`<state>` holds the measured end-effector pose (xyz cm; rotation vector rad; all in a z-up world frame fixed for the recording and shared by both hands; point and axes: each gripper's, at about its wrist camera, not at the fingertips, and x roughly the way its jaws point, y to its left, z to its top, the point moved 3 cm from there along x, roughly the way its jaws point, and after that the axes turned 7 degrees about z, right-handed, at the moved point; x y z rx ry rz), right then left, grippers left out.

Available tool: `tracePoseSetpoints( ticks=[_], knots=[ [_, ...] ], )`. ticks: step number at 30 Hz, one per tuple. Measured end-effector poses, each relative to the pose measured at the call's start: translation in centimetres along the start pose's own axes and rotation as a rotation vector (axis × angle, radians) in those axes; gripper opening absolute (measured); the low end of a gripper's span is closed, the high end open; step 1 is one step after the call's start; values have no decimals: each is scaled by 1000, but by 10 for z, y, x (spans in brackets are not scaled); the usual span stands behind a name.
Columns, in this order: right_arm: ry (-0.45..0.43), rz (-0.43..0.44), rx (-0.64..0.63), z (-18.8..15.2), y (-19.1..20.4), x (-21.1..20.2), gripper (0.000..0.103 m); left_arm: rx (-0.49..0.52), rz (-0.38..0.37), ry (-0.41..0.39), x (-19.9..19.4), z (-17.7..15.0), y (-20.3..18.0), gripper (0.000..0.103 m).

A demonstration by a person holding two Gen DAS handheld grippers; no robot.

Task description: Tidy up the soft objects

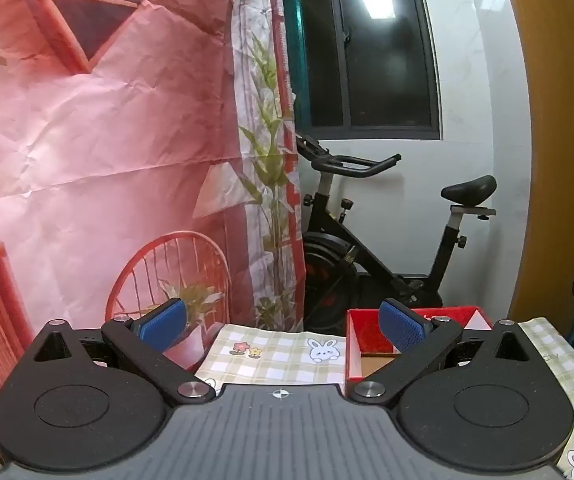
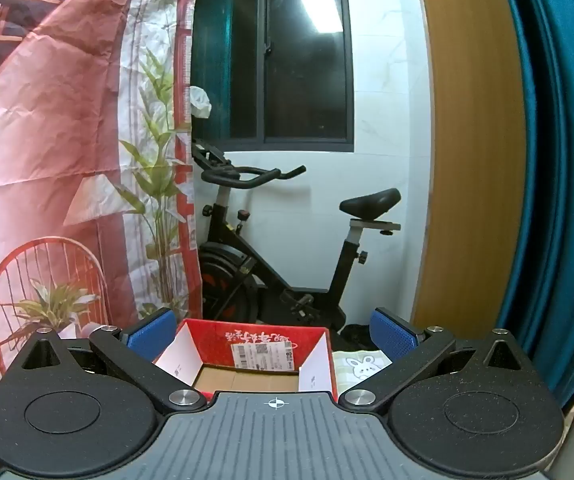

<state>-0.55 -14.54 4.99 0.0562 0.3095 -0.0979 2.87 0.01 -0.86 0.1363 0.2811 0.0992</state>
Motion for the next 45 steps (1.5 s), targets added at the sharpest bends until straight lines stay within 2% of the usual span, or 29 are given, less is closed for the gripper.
tracePoseSetpoints(
  ticks=[10,13,45],
  knots=[
    [-5,1,0,0,0,-1,103,-15,-12,12,-1,5,13,103],
    [-7,1,3,0,-2,-1,103,-7,8,13,1,0,3,103],
    [-5,1,2,1,-3,1,103,-11,-2,16,1,-2,2,103]
  ],
)
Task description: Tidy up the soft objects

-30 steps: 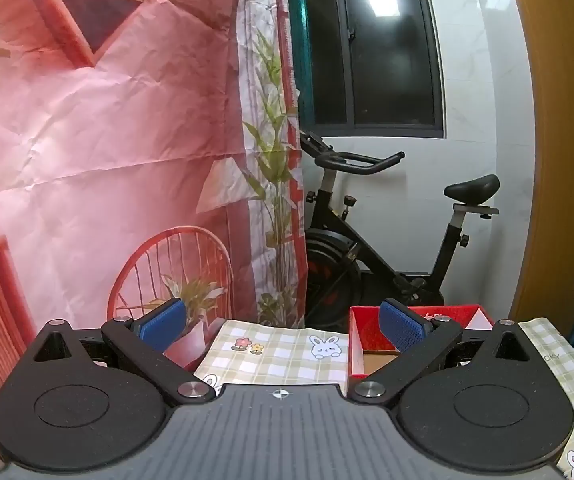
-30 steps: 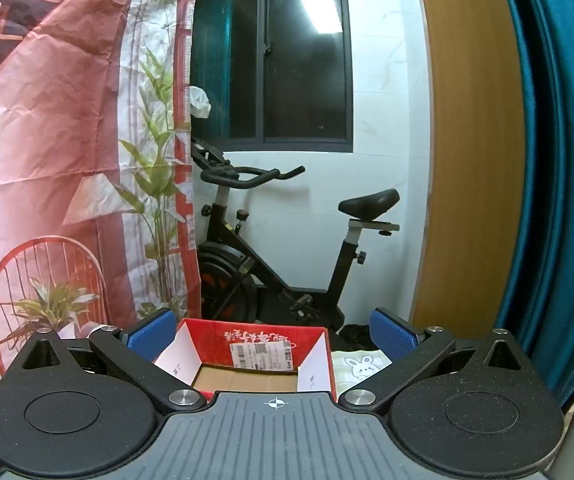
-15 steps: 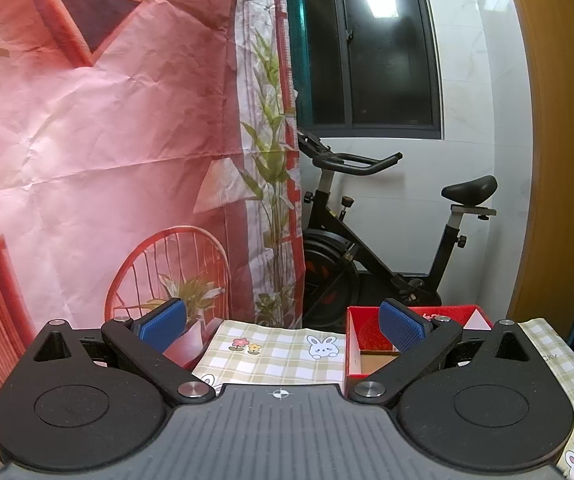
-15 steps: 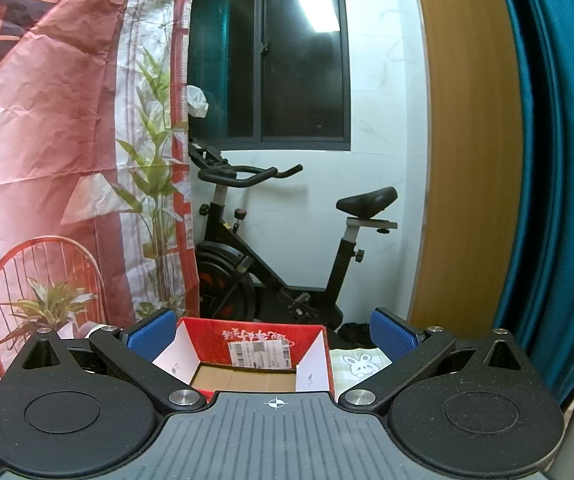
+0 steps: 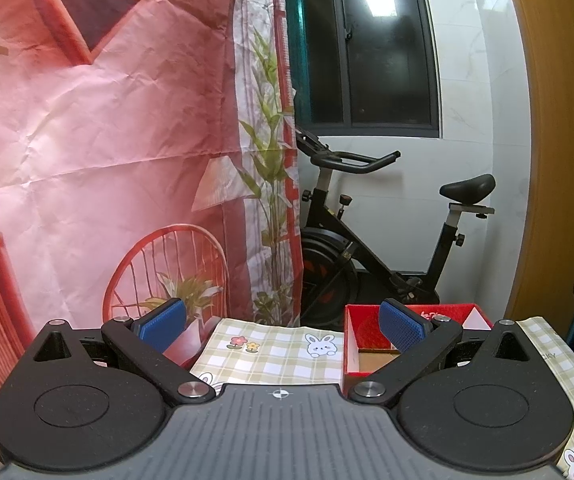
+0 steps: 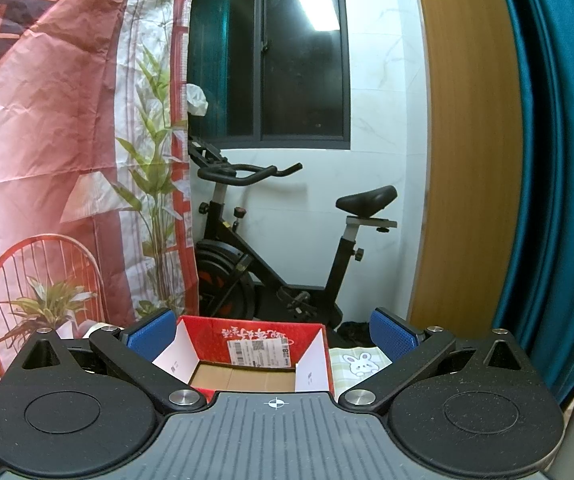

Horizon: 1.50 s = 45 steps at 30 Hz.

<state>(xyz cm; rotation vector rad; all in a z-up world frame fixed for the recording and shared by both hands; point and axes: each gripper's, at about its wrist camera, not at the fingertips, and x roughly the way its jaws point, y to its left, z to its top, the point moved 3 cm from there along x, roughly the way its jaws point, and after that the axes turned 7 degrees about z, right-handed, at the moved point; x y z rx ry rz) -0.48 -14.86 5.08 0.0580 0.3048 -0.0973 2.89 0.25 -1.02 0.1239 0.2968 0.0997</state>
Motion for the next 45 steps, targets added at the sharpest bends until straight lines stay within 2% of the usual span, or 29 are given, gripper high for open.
tracePoseSetpoints(
  ticks=[45],
  knots=[
    [4,-1,-1,2,2,1,103,-5,-22,0,-1,-2,-1,103]
  ],
)
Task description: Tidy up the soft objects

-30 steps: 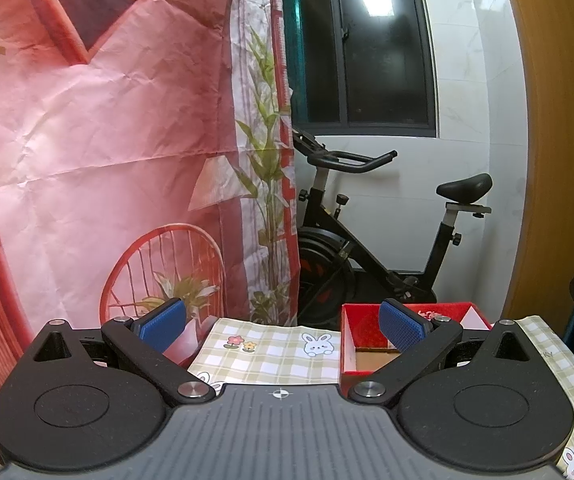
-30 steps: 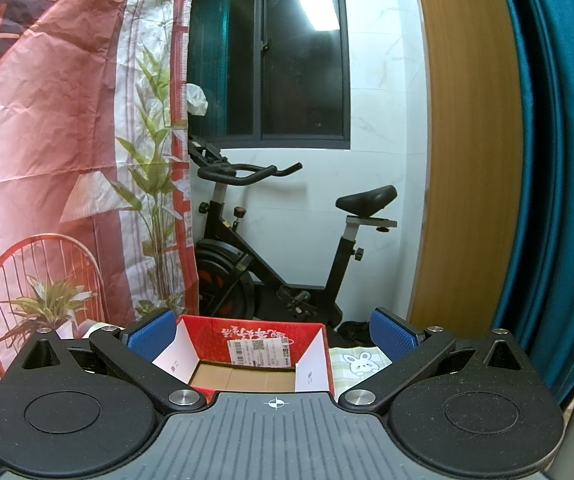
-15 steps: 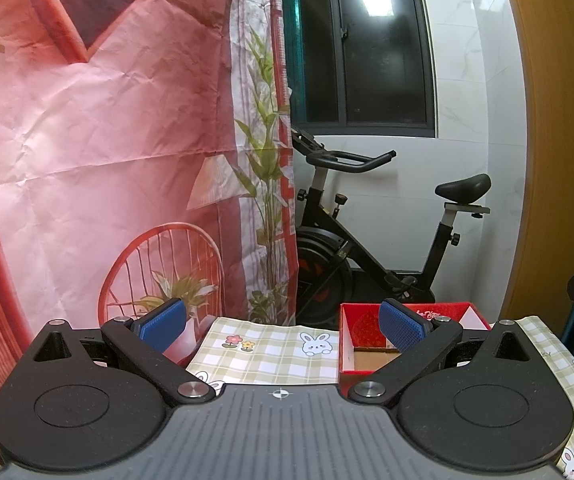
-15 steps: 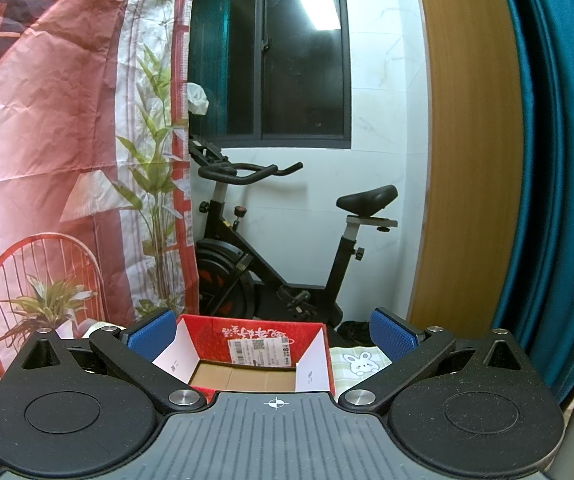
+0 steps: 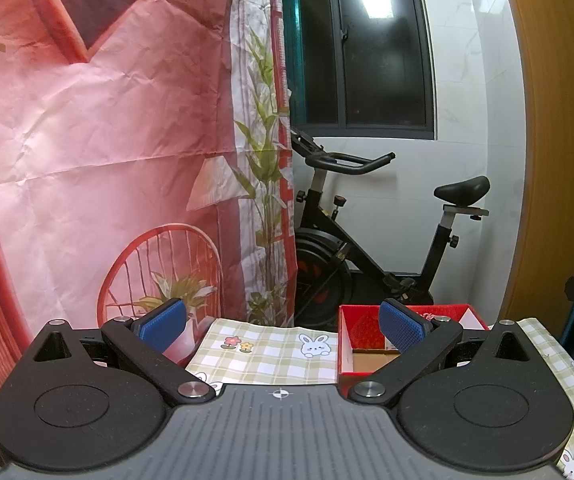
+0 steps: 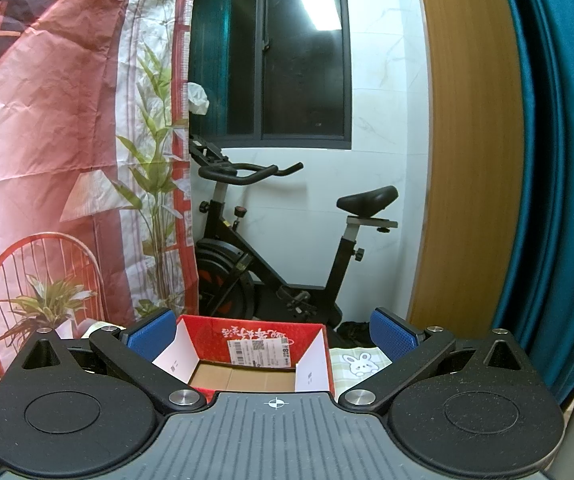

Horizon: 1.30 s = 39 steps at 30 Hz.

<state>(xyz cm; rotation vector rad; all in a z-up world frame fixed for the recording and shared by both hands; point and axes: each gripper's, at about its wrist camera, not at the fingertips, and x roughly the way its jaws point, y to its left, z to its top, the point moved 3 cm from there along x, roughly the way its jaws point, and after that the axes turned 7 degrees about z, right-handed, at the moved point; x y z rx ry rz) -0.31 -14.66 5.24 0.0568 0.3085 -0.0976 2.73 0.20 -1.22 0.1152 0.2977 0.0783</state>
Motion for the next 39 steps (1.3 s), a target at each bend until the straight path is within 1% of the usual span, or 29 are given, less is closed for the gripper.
tracePoseSetpoints(
  ticks=[5,7,11,15,18,21,23,25,27,28,30,36,39],
  knots=[
    [-3,13,7,2,6,2,103,1,-2,3,1,-1,-1,103],
    [-7,29,10,-3,10,6,103,9,3,8,4,-3,-2,103],
    [-36,68,15,-15,0,6,103,12,-8,27,15,-15,-2,103],
    [-38,112,42,-38,-6,14,103,9,-21,76,32,-38,-2,103],
    [0,120,80,-62,-13,26,103,33,-22,106,45,-55,-5,103],
    [19,108,91,-89,-16,35,103,54,-43,125,55,-76,-7,103],
    [50,104,88,-108,-16,40,103,65,-60,133,62,-90,-10,103],
    [89,110,93,-127,-15,44,103,80,-79,159,67,-107,-13,103],
    [143,151,102,-144,-15,46,103,95,-99,205,75,-121,-15,103],
    [172,149,91,-154,-13,47,103,99,-110,228,79,-128,-16,103],
    [228,113,54,-170,-8,49,103,106,-125,276,86,-142,-16,103],
    [329,138,50,-214,1,56,102,94,-176,410,108,-176,-17,103],
    [405,139,48,-231,3,64,96,76,-201,471,114,-193,-19,103]
  ],
)
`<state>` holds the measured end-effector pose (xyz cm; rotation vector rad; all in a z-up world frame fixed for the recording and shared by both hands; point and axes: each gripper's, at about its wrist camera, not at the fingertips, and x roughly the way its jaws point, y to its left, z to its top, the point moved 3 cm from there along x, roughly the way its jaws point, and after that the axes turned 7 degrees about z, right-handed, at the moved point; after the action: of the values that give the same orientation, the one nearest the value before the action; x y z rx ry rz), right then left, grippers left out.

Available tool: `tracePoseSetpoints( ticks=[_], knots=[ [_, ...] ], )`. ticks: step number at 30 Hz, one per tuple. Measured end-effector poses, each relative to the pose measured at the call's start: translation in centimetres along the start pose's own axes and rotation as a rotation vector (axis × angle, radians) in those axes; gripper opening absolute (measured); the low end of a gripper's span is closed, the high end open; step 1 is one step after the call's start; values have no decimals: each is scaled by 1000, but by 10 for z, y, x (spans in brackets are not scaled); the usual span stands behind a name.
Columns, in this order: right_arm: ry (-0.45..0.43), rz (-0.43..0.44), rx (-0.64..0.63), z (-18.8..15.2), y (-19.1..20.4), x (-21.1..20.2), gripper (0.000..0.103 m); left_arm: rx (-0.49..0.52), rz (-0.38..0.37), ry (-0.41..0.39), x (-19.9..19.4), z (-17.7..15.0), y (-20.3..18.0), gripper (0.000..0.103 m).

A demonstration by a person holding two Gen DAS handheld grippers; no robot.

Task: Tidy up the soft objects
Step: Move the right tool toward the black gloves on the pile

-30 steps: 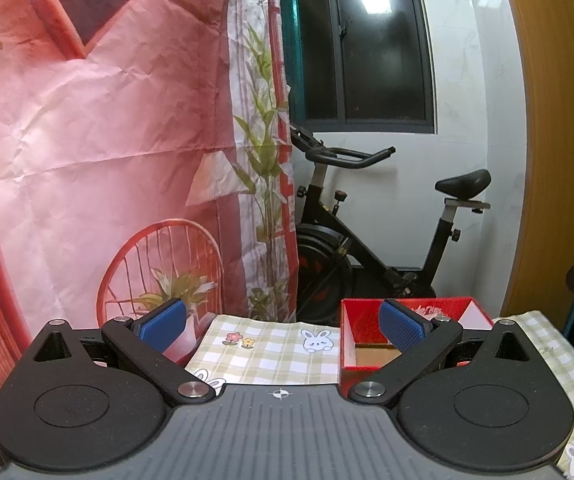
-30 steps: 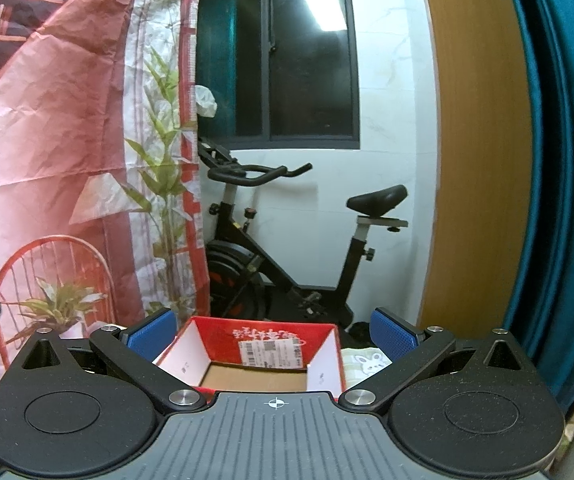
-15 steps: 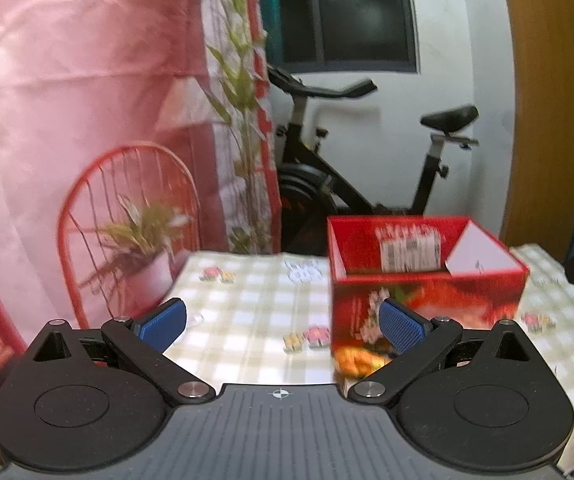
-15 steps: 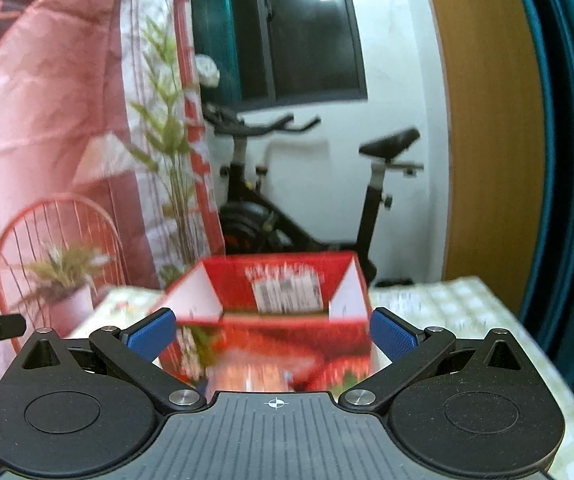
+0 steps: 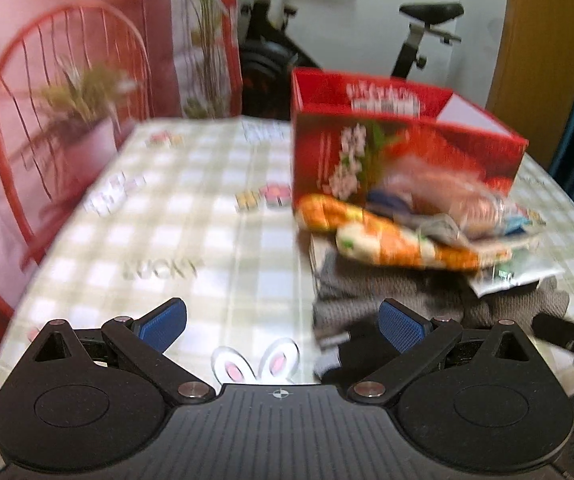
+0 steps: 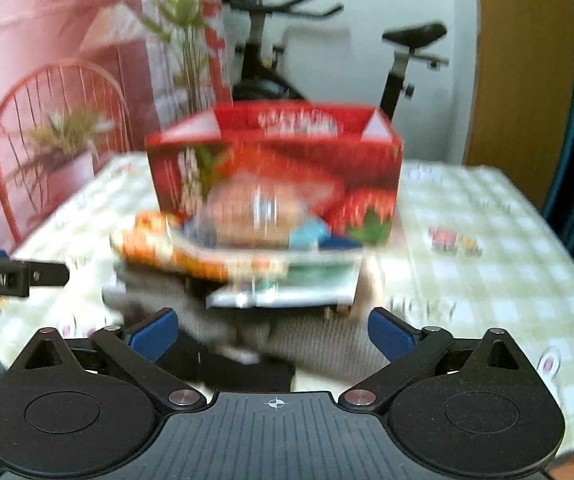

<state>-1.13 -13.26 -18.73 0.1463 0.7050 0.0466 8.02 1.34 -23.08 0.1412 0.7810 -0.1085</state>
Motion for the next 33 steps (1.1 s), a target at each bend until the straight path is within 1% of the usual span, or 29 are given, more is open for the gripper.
tracePoseSetpoints(
  ticks=[3,4,5,7,9,11,12,15,18,20,22,26,29,33],
  knots=[
    [62,23,34,-17,-5,12,87,-21,-37,56,14,-12,0,103],
    [77,27,43,-21,-7,15,83,-28,-49,71,20,-14,0,102],
    [91,28,52,-24,-8,19,81,-42,-65,87,24,-13,3,101],
    [101,35,66,-28,-11,21,80,-92,-98,87,28,-6,16,99],
    [106,42,69,-30,-12,24,78,-128,-111,54,29,1,28,99],
    [115,50,71,-32,-11,28,72,-106,-111,25,30,6,33,99],
    [123,54,73,-32,-13,28,71,-82,-118,12,31,7,33,97],
    [137,70,77,-34,-12,33,67,11,-138,-15,32,8,31,91],
    [140,78,80,-34,-12,36,63,67,-132,-23,33,9,26,86],
    [144,82,83,-34,-12,38,59,65,-151,-4,31,9,20,82],
    [147,87,84,-34,-11,41,56,53,-185,26,34,0,16,76],
    [162,96,91,-37,-12,45,49,33,-264,85,42,-23,5,68],
    [170,102,102,-39,-15,48,46,44,-279,94,45,-34,-4,66],
    [180,110,117,-42,-15,52,44,59,-296,96,49,-39,-12,66]
  ],
)
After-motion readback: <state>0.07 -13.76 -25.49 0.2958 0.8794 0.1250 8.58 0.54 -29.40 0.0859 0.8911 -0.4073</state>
